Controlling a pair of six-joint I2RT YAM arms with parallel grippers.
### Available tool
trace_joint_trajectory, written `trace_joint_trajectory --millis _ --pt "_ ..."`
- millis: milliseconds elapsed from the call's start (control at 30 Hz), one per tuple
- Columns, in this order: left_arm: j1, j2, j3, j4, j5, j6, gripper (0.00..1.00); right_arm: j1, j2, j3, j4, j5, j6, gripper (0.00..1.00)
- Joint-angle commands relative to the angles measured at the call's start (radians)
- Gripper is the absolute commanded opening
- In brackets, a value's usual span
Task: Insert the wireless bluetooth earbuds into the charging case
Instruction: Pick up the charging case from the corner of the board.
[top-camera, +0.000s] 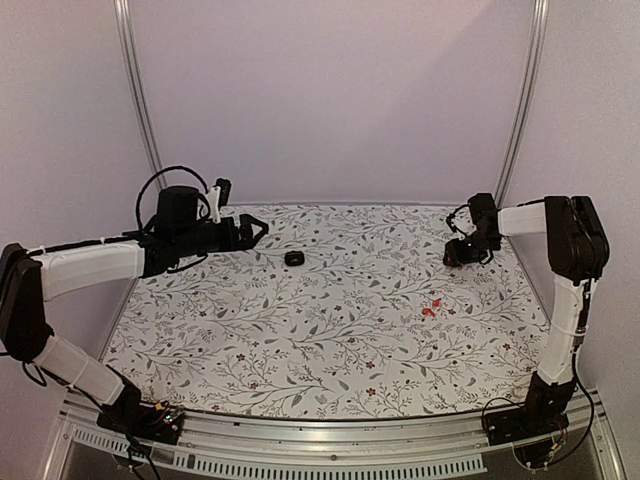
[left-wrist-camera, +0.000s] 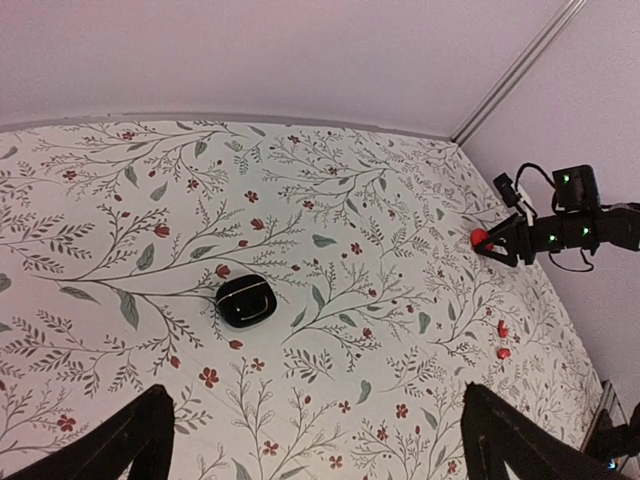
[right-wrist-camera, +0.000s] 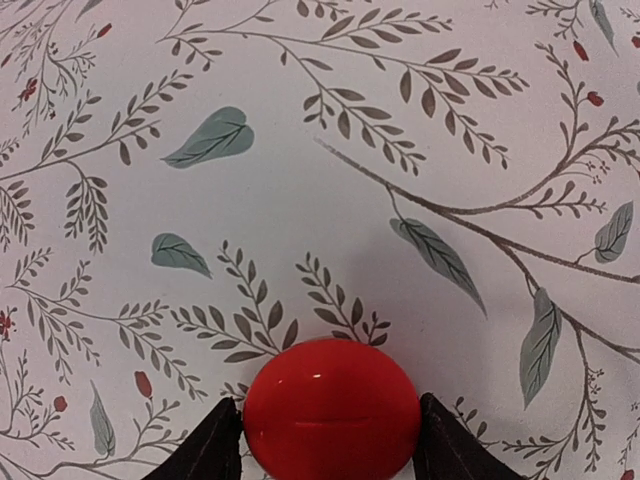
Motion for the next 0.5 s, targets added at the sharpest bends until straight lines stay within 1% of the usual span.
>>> trace_joint_trajectory --millis 0,267,467 --pt "-0.010 -0.016 -0.016 0.022 0.015 0.016 1.00 0.011 0.031 0.014 -0.022 -0.003 -0.020 0.55" --pt "-0.010 -0.023 -0.015 0.013 0.010 0.017 1.00 0.047 0.022 0.005 -0.039 0.007 -0.021 0.48" --pt "-0.006 -0.057 -0.029 -0.007 -0.010 0.020 1.00 0.095 -0.076 -0.036 -0.024 -0.025 -0.016 0.45"
